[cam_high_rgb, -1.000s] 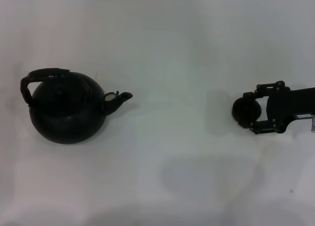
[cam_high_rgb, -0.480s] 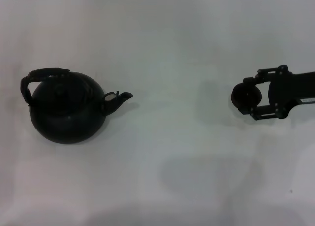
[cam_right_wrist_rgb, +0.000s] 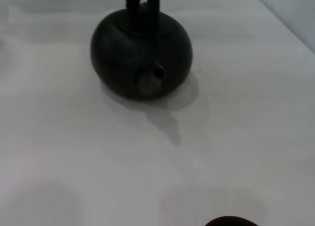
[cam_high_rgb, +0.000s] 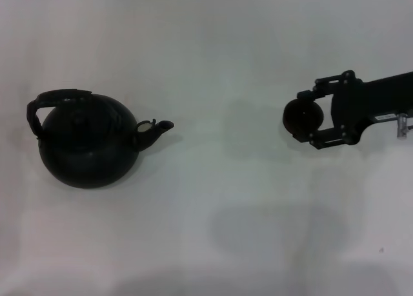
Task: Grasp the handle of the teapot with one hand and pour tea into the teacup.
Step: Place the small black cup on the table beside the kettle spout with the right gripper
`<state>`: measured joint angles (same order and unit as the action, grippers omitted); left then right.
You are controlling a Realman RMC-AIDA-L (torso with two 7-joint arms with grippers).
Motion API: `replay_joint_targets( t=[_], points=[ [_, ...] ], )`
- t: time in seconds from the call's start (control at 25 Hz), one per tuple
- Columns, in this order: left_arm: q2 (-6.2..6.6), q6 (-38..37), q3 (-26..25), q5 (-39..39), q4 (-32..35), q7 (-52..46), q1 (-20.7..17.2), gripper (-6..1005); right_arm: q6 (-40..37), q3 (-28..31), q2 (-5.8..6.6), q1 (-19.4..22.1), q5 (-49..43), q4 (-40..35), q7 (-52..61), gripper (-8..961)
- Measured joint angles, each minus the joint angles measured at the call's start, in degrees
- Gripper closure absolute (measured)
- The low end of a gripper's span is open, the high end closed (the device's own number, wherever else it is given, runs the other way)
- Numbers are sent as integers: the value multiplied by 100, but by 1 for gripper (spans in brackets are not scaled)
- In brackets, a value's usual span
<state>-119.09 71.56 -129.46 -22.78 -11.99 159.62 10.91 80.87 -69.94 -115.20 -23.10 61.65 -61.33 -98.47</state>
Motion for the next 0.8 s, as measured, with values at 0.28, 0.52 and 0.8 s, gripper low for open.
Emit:
replay_joint_targets(
  t=[0.28,0.52,0.8],
  points=[
    [0,0,0,-10,5,-7,12,268,-79,-424,-2,-153,313,-29,28,210],
    [1,0,49,-16,-19,-6,32,268,-412,-976,-12,-179,514,8,39,206],
    [8,-2,78,-16,-23,-8,44,269,-737,-1238,-11,-202,649,243,42,202]
  ],
)
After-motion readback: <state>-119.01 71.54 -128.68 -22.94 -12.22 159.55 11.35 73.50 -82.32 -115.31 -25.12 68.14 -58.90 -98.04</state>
